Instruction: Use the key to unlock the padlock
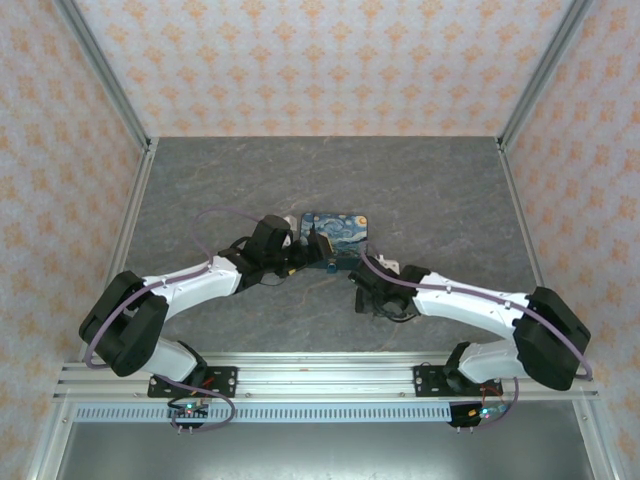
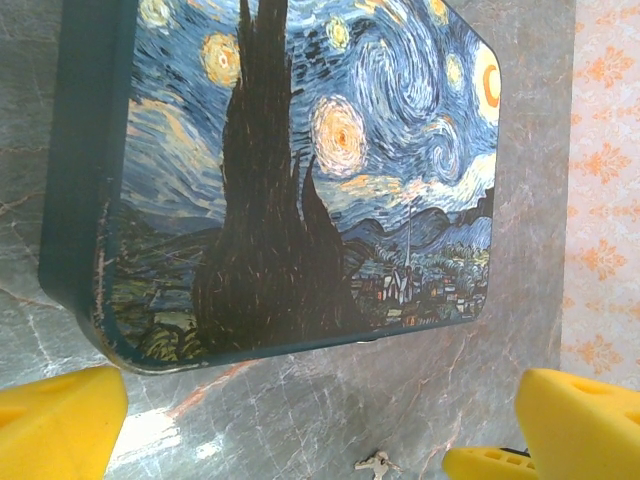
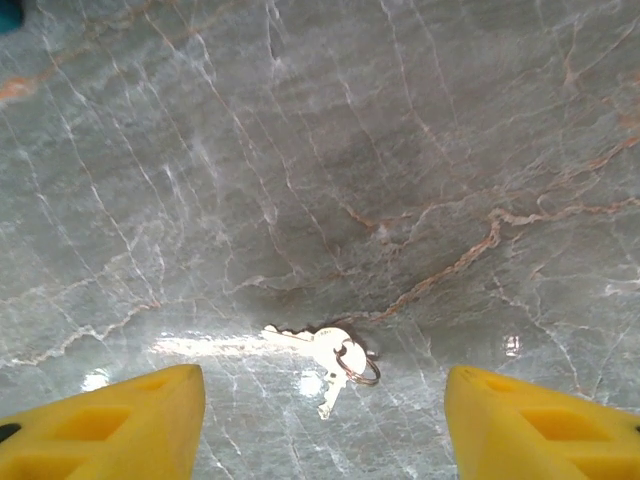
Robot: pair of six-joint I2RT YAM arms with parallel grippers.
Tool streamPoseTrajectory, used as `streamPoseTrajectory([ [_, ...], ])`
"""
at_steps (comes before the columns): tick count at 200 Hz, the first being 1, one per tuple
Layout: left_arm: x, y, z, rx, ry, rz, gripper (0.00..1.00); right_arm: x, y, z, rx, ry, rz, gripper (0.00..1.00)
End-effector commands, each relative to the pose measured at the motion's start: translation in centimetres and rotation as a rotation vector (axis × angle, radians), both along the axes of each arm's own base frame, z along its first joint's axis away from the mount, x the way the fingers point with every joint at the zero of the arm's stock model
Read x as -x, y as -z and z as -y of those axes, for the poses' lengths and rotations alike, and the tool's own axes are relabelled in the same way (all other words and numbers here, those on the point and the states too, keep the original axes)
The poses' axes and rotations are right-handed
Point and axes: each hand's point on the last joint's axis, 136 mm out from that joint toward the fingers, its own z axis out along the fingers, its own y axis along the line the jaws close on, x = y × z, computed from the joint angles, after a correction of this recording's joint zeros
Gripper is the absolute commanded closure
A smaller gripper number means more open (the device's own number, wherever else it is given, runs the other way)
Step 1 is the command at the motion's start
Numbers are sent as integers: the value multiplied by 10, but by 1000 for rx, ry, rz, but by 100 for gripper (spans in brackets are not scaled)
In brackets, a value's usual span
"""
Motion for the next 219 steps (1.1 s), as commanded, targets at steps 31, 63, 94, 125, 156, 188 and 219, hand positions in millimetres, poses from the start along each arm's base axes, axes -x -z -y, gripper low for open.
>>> streamPoseTrajectory([
  [31,-2,-8,6,20,8,20,0,8,23,7,76,-27,-73,36],
  [63,-2,-9,6,18,10,23,0,6,31,7,127,-69,-85,41],
  [94,-2,-9,6,16,11,22,0,0,36,8,160,-80,-69,45],
  [125,-3,-9,7,14,13,22,0,-2,43,8,182,-85,-70,51],
  [156,-3,-8,7,13,15,20,0,-2,50,10,187,-89,-80,58],
  [188,-3,-6,8,13,15,17,0,-5,57,14,181,-75,-77,64],
  [219,-3,-4,7,10,15,12,0,-9,61,13,184,-86,-76,71],
])
